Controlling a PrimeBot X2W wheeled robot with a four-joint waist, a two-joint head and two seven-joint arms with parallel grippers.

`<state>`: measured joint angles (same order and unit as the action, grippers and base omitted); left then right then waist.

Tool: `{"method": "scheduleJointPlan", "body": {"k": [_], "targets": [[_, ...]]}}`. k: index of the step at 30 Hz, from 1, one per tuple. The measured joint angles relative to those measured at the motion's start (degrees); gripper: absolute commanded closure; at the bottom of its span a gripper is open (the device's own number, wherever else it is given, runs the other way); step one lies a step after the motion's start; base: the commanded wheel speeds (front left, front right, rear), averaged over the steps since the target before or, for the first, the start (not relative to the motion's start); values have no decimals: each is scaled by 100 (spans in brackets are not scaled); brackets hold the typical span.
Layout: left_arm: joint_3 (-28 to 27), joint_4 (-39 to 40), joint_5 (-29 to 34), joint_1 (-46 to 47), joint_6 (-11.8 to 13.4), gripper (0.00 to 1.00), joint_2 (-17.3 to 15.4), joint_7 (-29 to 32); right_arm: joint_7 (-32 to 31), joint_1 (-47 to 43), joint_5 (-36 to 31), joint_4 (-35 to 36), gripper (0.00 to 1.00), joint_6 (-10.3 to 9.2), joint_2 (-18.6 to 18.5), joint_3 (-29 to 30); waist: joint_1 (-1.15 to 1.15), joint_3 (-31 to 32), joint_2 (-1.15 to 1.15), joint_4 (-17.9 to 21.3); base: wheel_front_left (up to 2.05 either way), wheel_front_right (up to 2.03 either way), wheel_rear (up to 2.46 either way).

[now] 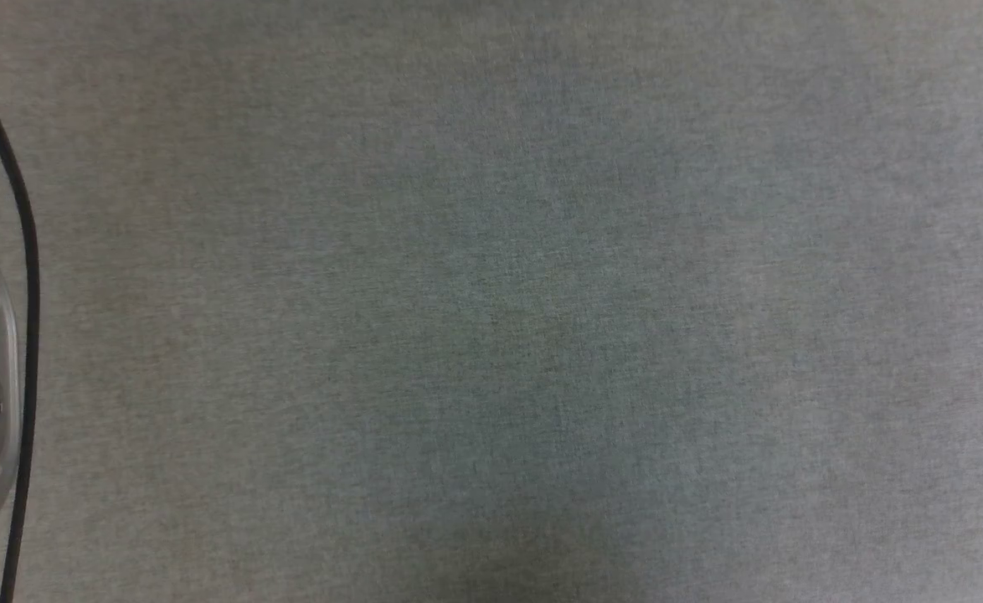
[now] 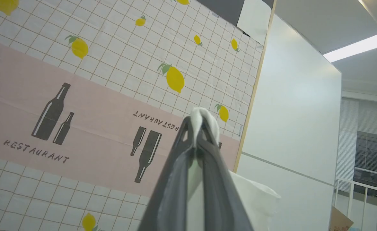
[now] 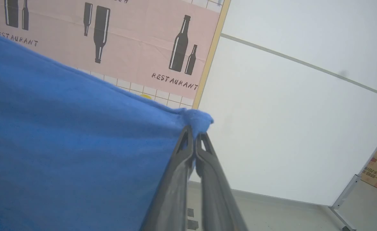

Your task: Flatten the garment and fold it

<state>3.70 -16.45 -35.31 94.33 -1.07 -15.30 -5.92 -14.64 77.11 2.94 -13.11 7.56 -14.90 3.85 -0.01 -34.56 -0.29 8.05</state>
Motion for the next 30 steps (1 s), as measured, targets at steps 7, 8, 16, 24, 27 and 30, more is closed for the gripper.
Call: {"method": "scheduleJointPlan", "body": {"k": [7,8,16,24,27,30], "targets": [[209,-610,94,-822,-289,100,-180,-134,369,-620,110,-531,100,0,66,-363,0,63,0,-62,0,0,0],[266,-684,111,-1102,-319,100,-238,-130,385,-848,169,-597,100,1,40,-453,0,112,0,-80,0,0,0],[831,-847,180,-3645,-452,100,-672,488,353,-2794,891,-657,100,1,-174,-898,1,687,0,-253,0,0,0],[1296,-124,-226,-6437,-492,100,-935,1659,108,-4640,1466,-426,100,1,-401,-1135,1,1405,0,-378,0,0,0],[1461,288,-404,-7432,-447,100,-1027,2125,74,-5248,1519,-328,100,0,-427,-1090,1,1697,0,-417,0,0,0],[1517,738,-688,-8186,-309,100,-1068,2452,49,-5731,1496,-260,100,1,-488,-1056,1,1956,0,-450,0,0,0]]}}
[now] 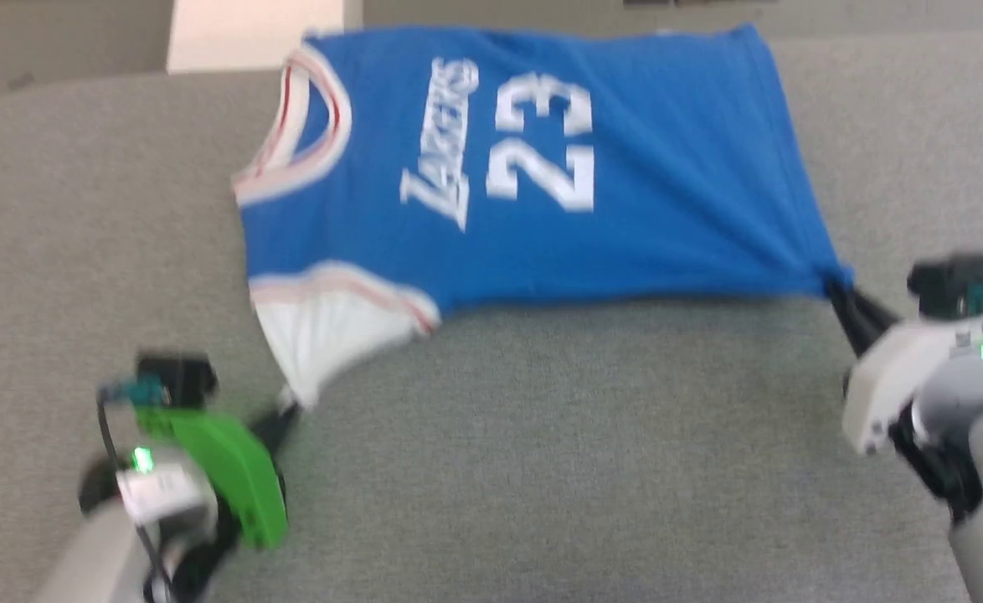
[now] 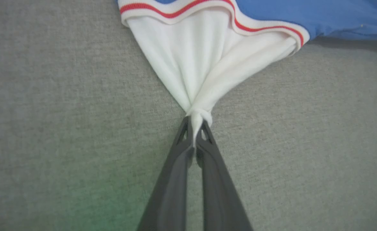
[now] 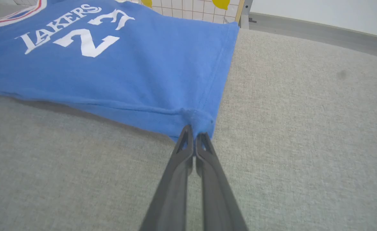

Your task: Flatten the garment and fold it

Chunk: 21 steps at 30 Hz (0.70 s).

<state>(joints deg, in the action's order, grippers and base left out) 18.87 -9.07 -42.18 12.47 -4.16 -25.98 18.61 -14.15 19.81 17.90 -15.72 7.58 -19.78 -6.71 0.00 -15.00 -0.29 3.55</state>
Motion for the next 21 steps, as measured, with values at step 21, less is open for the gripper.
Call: {"method": "scheduleJointPlan", "body": {"k": [21], "targets": [[465,1815,-82,-2764,772,100,-191,187,-323,-2902,-254,875,100,2,571,1515,0,882,0,-333,0,0,0]]}}
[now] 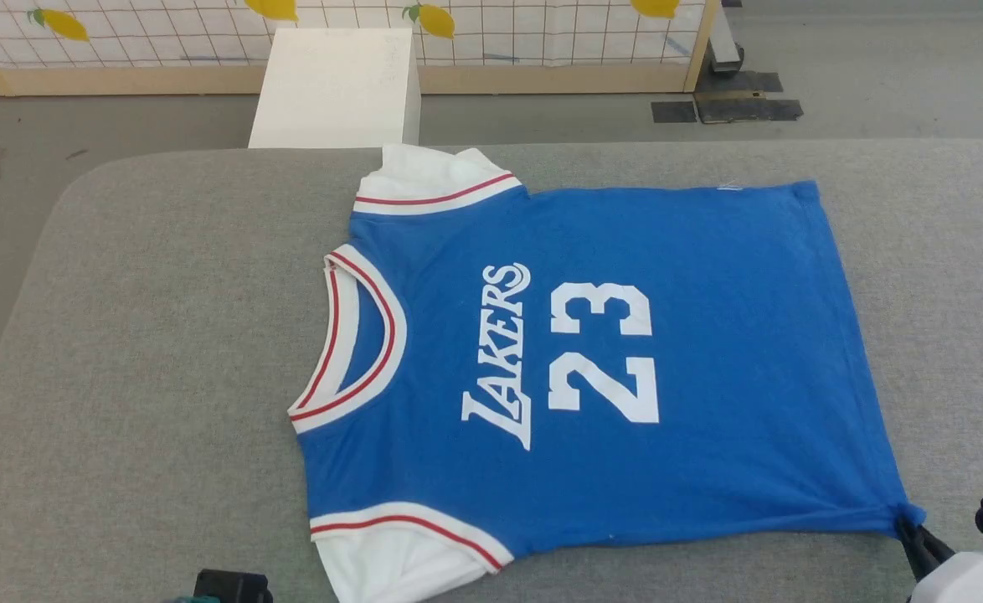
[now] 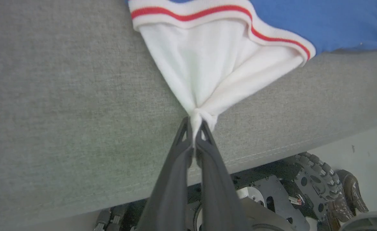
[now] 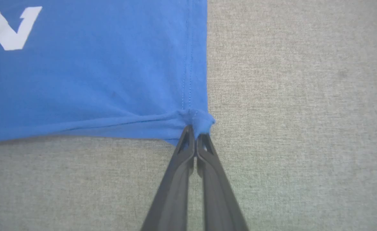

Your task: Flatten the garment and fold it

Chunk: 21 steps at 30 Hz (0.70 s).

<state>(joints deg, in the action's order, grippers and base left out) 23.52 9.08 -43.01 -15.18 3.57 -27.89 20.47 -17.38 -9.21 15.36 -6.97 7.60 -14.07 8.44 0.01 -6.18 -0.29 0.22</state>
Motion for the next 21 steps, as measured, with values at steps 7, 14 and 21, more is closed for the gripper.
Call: {"method": "scheduleJointPlan", "body": {"k": [7,14,21], "targets": [[183,-162,1089,464,-203,100,365,-1646,994,-46,-53,213,100,-1,237,-135,0,-56,0,-14,0,0,0],[259,-350,1705,1329,-253,100,668,-2580,1518,-8,-52,346,100,-1,232,-383,0,-113,0,17,0,0,0],[220,-577,1780,2290,-499,100,679,-2480,1257,478,-10,534,100,-1,68,-514,0,-287,0,72,0,0,0]]}}
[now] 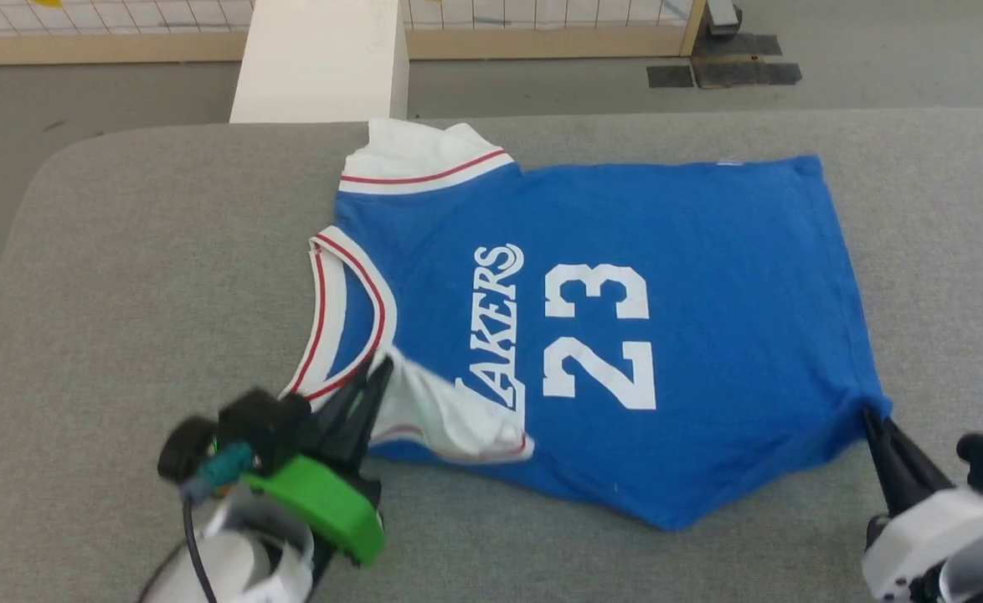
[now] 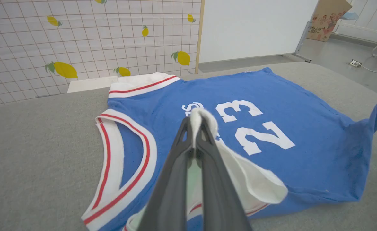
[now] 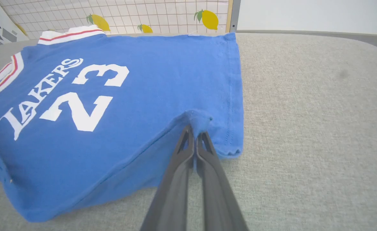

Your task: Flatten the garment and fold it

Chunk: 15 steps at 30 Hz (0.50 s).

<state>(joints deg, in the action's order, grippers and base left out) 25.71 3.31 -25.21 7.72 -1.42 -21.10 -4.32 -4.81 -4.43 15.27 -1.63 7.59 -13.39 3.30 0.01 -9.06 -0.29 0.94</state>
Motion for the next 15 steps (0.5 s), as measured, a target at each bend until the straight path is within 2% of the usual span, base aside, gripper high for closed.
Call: {"method": "scheduleJointPlan", "body": {"k": [7,15], "targets": [[-233,-296,-326,1071,-315,100,-134,459,-423,762,126,-49,100,0,-299,-123,0,-325,0,72,0,0,0],[-485,-871,-910,1935,-458,100,-435,1091,-910,1738,318,-599,100,0,-553,-336,0,-794,0,194,0,0,0]]}}
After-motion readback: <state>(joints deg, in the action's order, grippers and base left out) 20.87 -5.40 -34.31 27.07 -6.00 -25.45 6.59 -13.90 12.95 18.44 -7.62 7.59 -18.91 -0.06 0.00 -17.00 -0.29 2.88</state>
